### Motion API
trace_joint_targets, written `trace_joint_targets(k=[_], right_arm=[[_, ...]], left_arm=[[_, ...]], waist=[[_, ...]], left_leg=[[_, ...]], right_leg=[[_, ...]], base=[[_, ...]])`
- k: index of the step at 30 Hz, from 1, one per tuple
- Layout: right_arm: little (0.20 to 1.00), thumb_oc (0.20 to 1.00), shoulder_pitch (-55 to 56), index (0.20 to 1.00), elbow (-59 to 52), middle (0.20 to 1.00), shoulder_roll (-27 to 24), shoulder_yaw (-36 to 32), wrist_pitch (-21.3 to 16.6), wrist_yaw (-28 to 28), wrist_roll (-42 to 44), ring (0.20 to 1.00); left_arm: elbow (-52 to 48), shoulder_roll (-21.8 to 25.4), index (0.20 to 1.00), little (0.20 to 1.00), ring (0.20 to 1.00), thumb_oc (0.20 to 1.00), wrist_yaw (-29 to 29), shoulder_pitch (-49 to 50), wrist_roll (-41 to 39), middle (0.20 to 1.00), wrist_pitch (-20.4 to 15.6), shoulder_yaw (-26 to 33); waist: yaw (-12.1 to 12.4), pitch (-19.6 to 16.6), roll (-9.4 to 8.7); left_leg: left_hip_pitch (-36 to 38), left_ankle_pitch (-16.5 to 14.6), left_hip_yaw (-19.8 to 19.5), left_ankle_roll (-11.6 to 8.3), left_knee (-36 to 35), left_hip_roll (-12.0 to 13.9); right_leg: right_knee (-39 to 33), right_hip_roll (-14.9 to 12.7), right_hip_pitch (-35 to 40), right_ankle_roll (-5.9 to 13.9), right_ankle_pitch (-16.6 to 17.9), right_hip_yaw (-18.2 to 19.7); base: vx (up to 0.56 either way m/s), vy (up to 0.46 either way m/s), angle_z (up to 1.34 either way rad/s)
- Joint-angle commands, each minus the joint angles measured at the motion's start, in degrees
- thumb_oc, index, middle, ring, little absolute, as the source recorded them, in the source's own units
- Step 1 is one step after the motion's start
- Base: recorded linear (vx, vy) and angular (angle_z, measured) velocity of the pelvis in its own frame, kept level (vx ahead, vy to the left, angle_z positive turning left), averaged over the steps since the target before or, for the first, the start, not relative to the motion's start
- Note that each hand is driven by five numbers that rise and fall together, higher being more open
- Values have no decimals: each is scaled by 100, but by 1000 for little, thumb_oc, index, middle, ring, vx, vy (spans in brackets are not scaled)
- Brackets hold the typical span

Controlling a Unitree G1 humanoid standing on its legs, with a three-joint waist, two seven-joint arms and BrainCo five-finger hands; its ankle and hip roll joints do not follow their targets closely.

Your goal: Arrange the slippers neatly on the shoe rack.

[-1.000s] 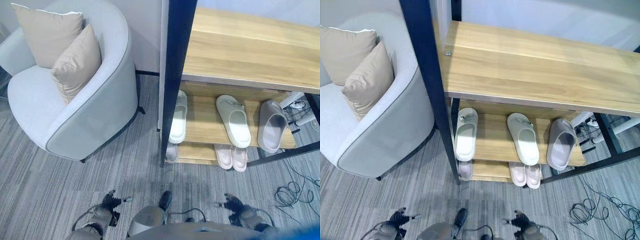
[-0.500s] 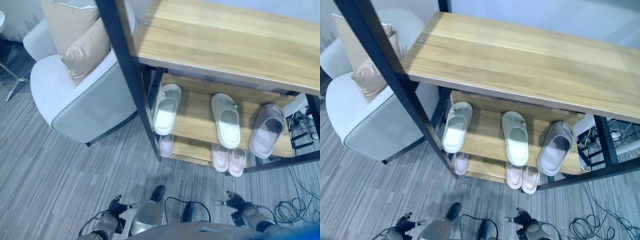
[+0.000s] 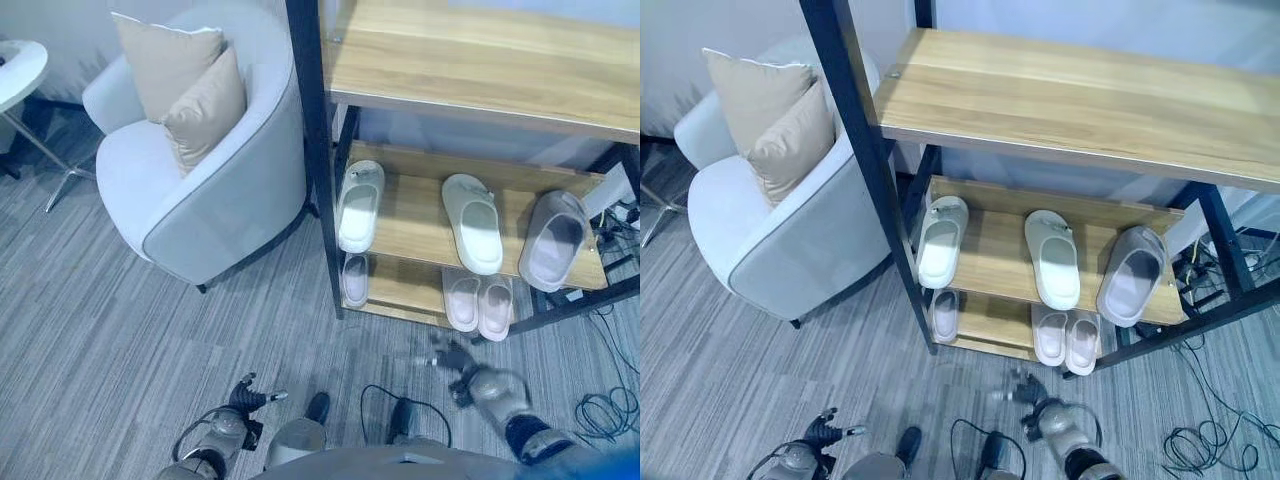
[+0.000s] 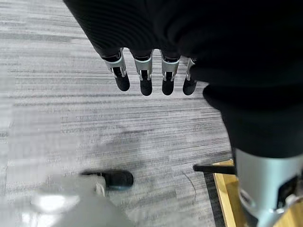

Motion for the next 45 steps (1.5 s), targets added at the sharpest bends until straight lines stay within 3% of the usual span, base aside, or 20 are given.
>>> trace_joint_targets(k=[1, 3, 6, 15, 20, 26, 28, 32, 35, 38, 39, 42, 45], right_arm=[[1000, 1000, 236, 1000, 938, 1000, 260, 385, -236, 287, 81, 1000], [1000, 1000, 3, 1000, 2052, 1000, 578, 297, -246, 383, 114, 1000], [1000, 1000, -9, 1000, 1078, 1000, 452, 746, -338, 679, 408, 1000], [1000, 1000, -234, 1000, -270, 1000, 18, 1494, -594, 1372, 979, 1000], [1000, 1000, -568, 1000, -1592, 1000, -575, 1785, -665, 1699, 1352, 1000], [1000, 1000, -354, 1000, -2650, 1000, -1011, 1062, -867, 1462, 1424, 1000], [1000, 1000, 103, 1000, -3364, 1000, -1149, 314, -964, 1368, 2010, 1000], [1000, 1000, 320, 1000, -3775, 1000, -1230, -380, -1110, 1090, 1928, 1000], [1000, 1000, 514, 1000, -3934, 1000, -1147, -1500, -1266, 360, 1099, 1000], [1000, 1000, 409, 1000, -3572, 1000, -1024, -1956, -1250, -355, 200, 1000], [1000, 1000, 268, 1000, -3250, 1000, -1170, -2159, -1133, -882, -755, 1000], [1000, 1000, 36, 1000, -2766, 1000, -1579, -2304, -822, -1489, -2062, 1000], [1000, 1000, -230, 1000, -2462, 1000, -1998, -2261, -580, -1726, -2817, 1000]], left_arm=[[477, -171, 1000, 1000, 1000, 1000, 64, -223, 131, 1000, -179, -81], [557, -321, 1000, 1000, 1000, 1000, -4, -331, 309, 1000, -211, -268], [501, -261, 1000, 1000, 1000, 1000, -53, -211, 448, 1000, -231, -380], [501, -288, 1000, 1000, 1000, 1000, -64, -84, 632, 1000, -328, -440], [461, -332, 1000, 1000, 1000, 1000, -131, 17, 612, 1000, -369, -452], [576, -446, 1000, 1000, 1000, 1000, -177, 104, 479, 1000, -359, -312], [605, -465, 1000, 1000, 1000, 1000, -233, 204, 308, 1000, -353, -202], [668, -506, 1000, 1000, 1000, 1000, -293, 306, 243, 1000, -340, -117], [694, -582, 1000, 1000, 1000, 1000, -377, 464, 225, 1000, -315, -5], [667, -613, 1000, 1000, 1000, 1000, -369, 485, 261, 1000, -307, -27], [585, -610, 1000, 1000, 1000, 1000, -357, 492, 343, 1000, -305, -56], [450, -569, 1000, 1000, 1000, 1000, -319, 492, 551, 1000, -324, -178], [381, -522, 1000, 1000, 1000, 1000, -320, 487, 658, 1000, -325, -243]], waist=[[125, -94, -13], [136, -98, 30], [223, -105, 43], [322, -117, 21], [326, -125, 14], [161, -152, 31], [51, -186, 48], [-26, -201, 56], [-104, -239, 71], [-90, -241, 84], [-49, -242, 85], [34, -212, 86], [93, -173, 81]], left_leg=[[-373, 90, -222, -71, -27, 103], [-387, 92, -235, -58, -27, 14], [-399, 92, -197, -52, -27, -68], [-369, 59, -62, -72, -27, -61], [-343, 43, 38, -81, -27, 0], [-301, 31, 115, -86, -27, 47], [-299, 24, 138, -86, -27, 60], [-297, 18, 155, -80, -27, 70], [-300, 3, 160, -66, -27, 83], [-298, -12, 134, -48, -27, 77], [-306, -19, 104, -38, -27, 70], [-344, -16, 56, -23, -27, 52], [-400, 3, 40, -17, -27, 40]], right_leg=[[424, -24, 448, 329, -671, -36], [359, -83, 482, 365, -631, -124], [237, -147, 538, 420, -561, -183], [59, -147, 588, 467, -473, -145], [57, -103, 564, 479, -483, -65], [57, -54, 562, 478, -493, 6], [57, -35, 539, 481, -490, 22], [57, -20, 521, 485, -483, 47], [57, -1, 506, 491, -486, 69], [57, 5, 512, 484, -492, 65], [57, 6, 523, 483, -506, 49], [57, 8, 516, 482, -521, 15], [57, 0, 485, 491, -505, -6]], base=[[-80, 54, -17], [-51, 66, -6], [-51, 60, 11], [-11, 5, 3], [-3, -2, -6], [20, 0, -6], [31, 1, -12], [23, -1, -7], [47, -7, -3], [25, -5, 0], [37, -14, 0], [28, -13, 3], [19, -9, 5]])
